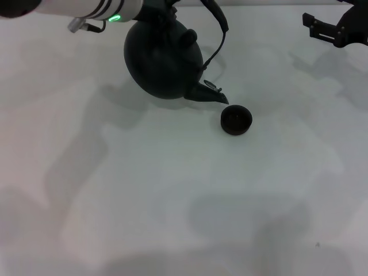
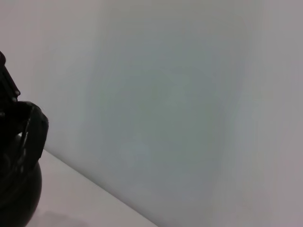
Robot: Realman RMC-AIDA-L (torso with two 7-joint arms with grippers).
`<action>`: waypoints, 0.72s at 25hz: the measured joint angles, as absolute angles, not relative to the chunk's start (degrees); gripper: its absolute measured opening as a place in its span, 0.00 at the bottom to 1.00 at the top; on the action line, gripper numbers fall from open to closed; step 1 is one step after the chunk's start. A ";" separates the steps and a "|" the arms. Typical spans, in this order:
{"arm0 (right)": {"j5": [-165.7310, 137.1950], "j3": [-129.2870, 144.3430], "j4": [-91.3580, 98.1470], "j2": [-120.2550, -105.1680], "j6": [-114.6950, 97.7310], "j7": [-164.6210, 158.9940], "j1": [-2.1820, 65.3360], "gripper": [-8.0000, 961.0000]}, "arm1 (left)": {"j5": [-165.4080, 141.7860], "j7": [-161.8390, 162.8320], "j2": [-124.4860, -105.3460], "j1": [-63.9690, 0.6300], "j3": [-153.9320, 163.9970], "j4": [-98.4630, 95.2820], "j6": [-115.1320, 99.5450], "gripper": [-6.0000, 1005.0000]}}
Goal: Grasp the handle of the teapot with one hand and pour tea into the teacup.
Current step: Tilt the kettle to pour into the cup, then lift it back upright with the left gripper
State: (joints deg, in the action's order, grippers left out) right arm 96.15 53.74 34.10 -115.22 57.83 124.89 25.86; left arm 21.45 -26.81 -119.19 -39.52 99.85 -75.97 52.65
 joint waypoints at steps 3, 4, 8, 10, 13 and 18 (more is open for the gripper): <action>96.15 53.60 34.10 -115.22 57.83 124.89 25.86 0.90 | 21.21 -26.80 -119.24 -40.31 100.23 -75.50 53.00 0.13; 96.15 53.56 34.10 -115.23 57.83 124.89 25.88 0.90 | 21.16 -26.81 -119.25 -40.56 100.26 -75.34 53.17 0.13; 96.15 53.53 34.08 -115.23 57.83 124.89 25.94 0.90 | 20.76 -26.81 -119.27 -41.65 100.53 -74.63 53.63 0.13; 96.15 53.52 34.03 -115.23 57.83 124.89 25.94 0.90 | 20.74 -26.81 -119.27 -41.93 100.74 -74.53 53.66 0.13; 96.15 53.52 33.96 -115.22 57.83 124.89 25.93 0.90 | 20.74 -26.81 -119.26 -42.51 100.96 -74.25 53.78 0.13; 96.15 53.52 33.62 -115.22 57.74 124.93 25.97 0.90 | 20.74 -26.81 -119.24 -43.72 101.35 -73.24 54.24 0.13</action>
State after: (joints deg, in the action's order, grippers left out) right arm 96.15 53.52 33.62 -115.22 57.74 124.93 25.97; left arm 20.74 -26.81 -119.24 -43.72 101.35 -73.24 54.24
